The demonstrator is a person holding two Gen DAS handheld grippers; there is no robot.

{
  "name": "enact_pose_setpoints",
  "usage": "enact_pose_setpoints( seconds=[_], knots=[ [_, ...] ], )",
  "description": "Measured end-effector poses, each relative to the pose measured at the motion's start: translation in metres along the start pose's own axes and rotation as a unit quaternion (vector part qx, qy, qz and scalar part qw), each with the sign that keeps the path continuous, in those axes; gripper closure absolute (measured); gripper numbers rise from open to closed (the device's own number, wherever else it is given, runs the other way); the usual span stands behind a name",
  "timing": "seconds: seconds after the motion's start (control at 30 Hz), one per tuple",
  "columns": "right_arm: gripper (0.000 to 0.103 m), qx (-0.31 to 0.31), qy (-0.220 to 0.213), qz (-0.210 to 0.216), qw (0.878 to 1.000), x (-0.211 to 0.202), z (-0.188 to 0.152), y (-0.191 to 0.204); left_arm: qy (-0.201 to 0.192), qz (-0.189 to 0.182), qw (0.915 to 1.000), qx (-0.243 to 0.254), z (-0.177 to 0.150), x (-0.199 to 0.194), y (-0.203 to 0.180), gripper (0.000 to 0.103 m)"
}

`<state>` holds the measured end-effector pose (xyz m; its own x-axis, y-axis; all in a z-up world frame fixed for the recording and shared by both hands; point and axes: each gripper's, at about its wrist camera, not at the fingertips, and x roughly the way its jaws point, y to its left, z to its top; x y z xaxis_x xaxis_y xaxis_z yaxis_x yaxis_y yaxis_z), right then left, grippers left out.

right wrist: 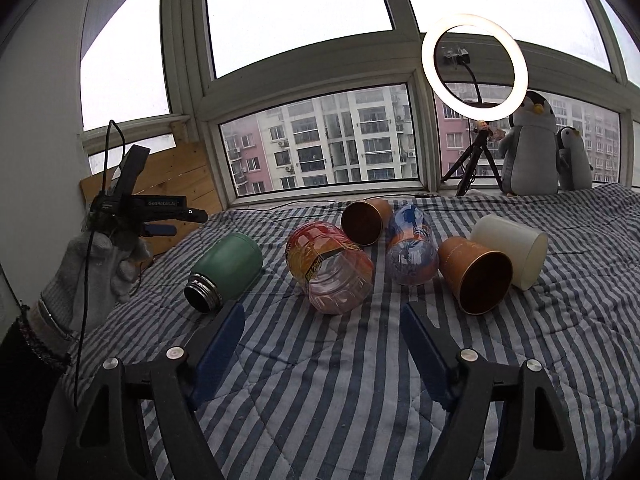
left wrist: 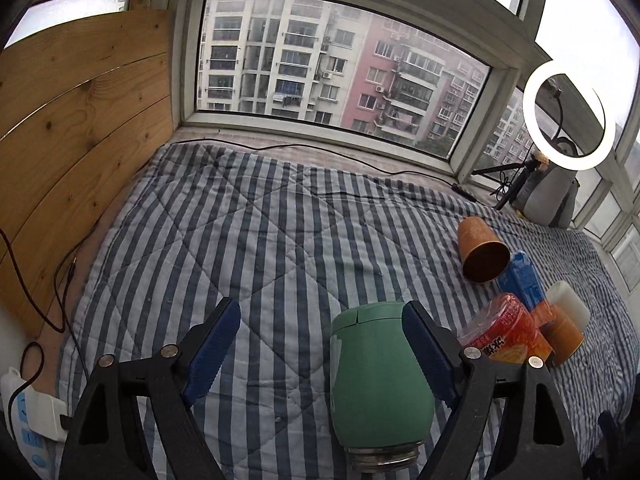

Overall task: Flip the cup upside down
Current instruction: 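Move the left gripper down over the green cup lying on its side, then close the left gripper around the green cup body and lift it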

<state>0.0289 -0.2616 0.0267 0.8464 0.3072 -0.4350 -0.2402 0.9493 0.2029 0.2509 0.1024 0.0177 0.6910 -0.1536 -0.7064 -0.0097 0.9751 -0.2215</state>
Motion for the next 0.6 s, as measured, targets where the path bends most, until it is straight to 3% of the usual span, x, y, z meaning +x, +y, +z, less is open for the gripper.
enact_pose_setpoints(
  seconds=[0.17,0.3,0.4,0.6],
  knots=[
    [0.026,-0.01,-0.011,-0.001,1.0,-0.003,-0.002,0.007,0.049,-0.041,0.9965,-0.052,0.021,0.054,0.016,0.036],
    [0.026,-0.025,-0.014,0.003,1.0,-0.002,-0.002,0.015,0.089,-0.076,0.9913,-0.061,0.023,0.09,0.019,0.046],
    [0.026,-0.028,-0.017,0.011,0.999,-0.001,-0.001,0.02,0.113,-0.091,0.9876,-0.058,0.018,0.106,0.019,0.047],
    [0.026,-0.027,-0.02,0.026,0.999,-0.001,0.0,0.026,0.11,-0.099,0.987,-0.062,0.008,0.102,0.019,0.048]
  ],
)
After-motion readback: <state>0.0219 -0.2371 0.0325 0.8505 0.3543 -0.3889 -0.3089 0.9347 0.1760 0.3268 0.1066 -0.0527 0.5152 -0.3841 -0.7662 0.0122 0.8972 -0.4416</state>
